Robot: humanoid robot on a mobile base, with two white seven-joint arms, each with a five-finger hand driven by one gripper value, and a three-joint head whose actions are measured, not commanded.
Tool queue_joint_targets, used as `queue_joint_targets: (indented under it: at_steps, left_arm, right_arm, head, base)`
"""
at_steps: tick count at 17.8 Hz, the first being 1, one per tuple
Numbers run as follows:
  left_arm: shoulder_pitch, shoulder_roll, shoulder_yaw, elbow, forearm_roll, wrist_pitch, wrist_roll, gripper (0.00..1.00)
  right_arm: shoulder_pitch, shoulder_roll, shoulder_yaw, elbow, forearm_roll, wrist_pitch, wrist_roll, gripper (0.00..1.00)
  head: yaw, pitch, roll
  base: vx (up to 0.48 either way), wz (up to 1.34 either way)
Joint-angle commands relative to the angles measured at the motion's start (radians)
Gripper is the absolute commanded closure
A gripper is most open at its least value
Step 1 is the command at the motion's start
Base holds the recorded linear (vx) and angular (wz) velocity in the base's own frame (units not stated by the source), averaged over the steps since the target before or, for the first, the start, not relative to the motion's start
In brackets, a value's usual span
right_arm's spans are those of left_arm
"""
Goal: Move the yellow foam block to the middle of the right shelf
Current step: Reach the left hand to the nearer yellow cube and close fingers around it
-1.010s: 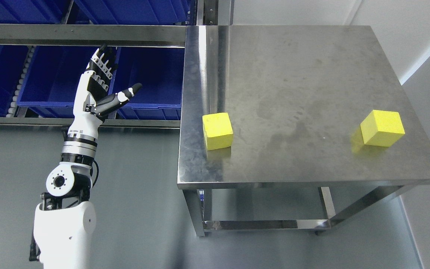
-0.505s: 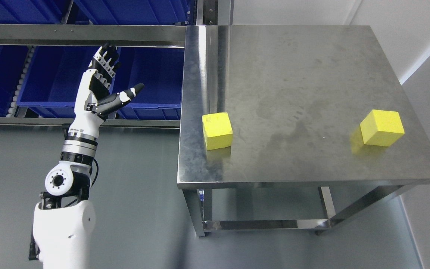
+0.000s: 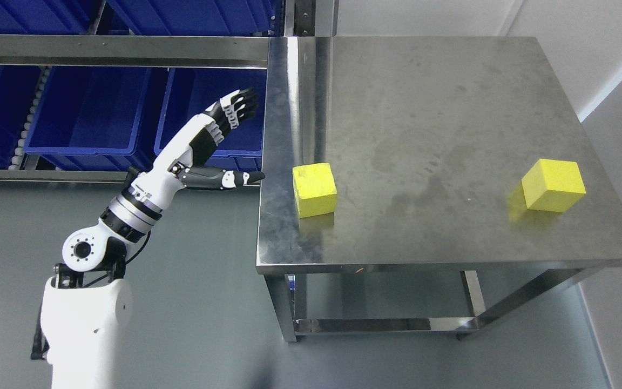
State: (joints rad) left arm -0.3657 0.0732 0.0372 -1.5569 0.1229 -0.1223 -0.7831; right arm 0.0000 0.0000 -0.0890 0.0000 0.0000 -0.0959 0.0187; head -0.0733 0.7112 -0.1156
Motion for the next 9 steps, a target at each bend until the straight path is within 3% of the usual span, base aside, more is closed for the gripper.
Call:
queue_joint_targets:
  at_steps: [1,9]
  left_arm:
    - [-0.111,0.062,-0.252,0.138,-0.054,0.0,-0.021,0.01]
    - [-0.16,0.039,-0.425,0.293,-0.058,0.012,-0.025,0.01]
  right_arm:
    - [-0.002,-0.017,0.0,-0.017,0.0,-0.001,0.0,0.0]
    - [-0.002,-0.017,0.0,-0.017,0.0,-0.001,0.0,0.0]
  head:
    - [0.0,0.0,0.0]
    - [0.0,0.0,0.0]
  base:
    - [0.0,0.0]
    - [0.0,0.0]
